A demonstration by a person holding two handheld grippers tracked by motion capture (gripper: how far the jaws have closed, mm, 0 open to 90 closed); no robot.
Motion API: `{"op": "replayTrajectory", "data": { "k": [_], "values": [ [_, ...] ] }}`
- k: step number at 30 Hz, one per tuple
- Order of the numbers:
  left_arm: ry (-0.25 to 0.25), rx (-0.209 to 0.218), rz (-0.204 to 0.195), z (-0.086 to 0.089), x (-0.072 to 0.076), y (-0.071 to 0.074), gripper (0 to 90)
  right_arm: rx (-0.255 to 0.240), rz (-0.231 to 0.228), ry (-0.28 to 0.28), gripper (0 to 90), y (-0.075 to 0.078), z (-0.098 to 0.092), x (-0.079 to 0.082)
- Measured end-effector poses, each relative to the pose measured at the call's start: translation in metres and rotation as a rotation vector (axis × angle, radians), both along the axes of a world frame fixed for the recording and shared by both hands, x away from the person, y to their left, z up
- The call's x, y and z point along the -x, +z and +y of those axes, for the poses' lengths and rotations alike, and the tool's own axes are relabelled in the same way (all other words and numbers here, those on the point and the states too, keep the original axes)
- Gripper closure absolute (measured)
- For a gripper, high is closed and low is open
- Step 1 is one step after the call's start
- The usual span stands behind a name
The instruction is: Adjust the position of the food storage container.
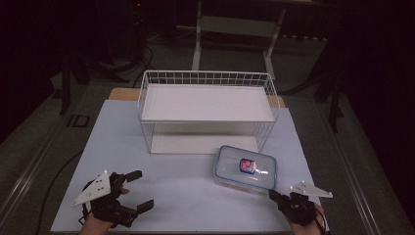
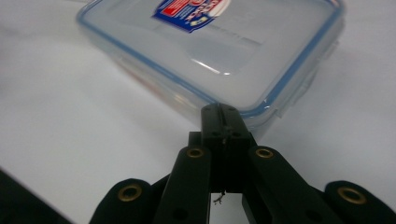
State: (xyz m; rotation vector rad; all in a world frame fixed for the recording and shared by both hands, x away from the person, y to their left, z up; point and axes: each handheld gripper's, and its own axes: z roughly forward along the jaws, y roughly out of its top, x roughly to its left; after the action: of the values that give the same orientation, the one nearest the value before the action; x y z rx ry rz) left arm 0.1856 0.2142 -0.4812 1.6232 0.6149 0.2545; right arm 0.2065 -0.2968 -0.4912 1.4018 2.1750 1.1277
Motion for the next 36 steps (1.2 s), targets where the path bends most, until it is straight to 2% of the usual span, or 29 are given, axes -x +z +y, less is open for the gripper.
{"op": "replayTrajectory", "data": {
  "k": [3, 6, 9, 14, 19, 26, 36],
  "values": [
    [0.000, 0.001, 0.001, 0.000, 0.000, 0.000, 0.3, -0.019, -0.004, -0.015, 90.0, 0.004, -0.004, -0.004],
    [-0.001, 0.001, 0.004, -0.001, 0.000, 0.000, 0.3, -0.004, -0.042, -0.041, 90.0, 0.011, -0.009, -0.010],
    [-0.003, 0.001, 0.005, -0.001, 0.000, -0.001, 0.4, 0.011, -0.055, -0.086, 90.0, 0.012, -0.020, -0.024],
    [-0.003, 0.004, 0.009, -0.001, -0.001, -0.001, 0.3, 0.014, -0.022, -0.132, 90.0, 0.001, -0.029, -0.047],
    [-0.008, -0.002, 0.012, -0.002, -0.001, -0.002, 0.4, 0.018, 0.008, -0.140, 90.0, -0.008, -0.028, -0.064],
    [-0.015, 0.002, 0.016, -0.003, -0.002, -0.003, 0.4, 0.023, 0.008, -0.150, 90.0, -0.008, -0.025, -0.074],
    [-0.020, 0.001, 0.017, -0.003, -0.002, -0.002, 0.4, 0.030, 0.014, -0.087, 90.0, -0.006, 0.000, -0.086]
  ]
}}
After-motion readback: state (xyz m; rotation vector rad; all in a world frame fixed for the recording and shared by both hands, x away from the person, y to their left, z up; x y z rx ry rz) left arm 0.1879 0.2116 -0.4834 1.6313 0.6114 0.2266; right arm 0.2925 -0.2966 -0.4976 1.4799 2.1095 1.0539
